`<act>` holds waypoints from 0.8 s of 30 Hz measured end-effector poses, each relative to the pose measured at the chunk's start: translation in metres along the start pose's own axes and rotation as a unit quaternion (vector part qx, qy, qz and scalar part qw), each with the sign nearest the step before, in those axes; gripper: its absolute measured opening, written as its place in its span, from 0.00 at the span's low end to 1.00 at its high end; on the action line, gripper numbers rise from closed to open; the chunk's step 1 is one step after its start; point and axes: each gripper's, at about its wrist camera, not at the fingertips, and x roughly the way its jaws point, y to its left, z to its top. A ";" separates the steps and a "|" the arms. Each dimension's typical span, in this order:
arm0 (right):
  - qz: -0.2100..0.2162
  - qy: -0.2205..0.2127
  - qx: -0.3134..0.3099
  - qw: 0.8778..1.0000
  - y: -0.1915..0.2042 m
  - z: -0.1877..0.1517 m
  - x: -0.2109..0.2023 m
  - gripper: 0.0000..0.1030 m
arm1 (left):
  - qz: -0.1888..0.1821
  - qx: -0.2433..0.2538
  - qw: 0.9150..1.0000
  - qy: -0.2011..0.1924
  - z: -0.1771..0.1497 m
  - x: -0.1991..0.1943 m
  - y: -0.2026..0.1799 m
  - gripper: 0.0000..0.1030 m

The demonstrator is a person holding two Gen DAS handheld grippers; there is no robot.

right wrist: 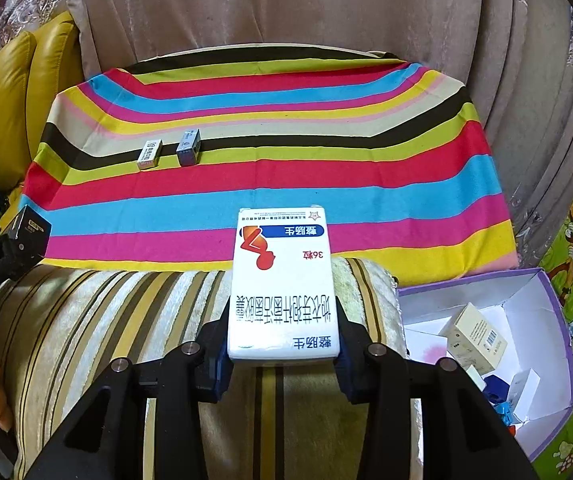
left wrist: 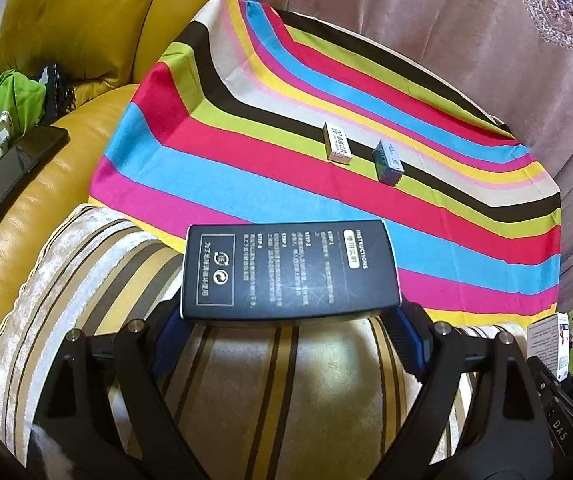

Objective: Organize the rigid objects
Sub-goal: 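Carry the black box and white red-printed box over the storage box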

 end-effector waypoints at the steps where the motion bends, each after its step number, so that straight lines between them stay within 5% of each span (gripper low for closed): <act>1: 0.001 0.000 0.002 1.000 -0.001 0.000 -0.001 0.41 | -0.001 0.003 1.000 -0.002 0.000 -0.001 -0.001 0.85; 12: 0.016 -0.011 0.024 1.000 -0.013 -0.006 -0.011 0.41 | -0.017 0.031 0.999 -0.001 -0.004 -0.004 -0.015 0.85; 24: 0.022 -0.020 0.062 0.998 -0.053 -0.026 -0.030 0.41 | -0.091 0.116 0.989 -0.010 -0.022 -0.022 -0.075 0.85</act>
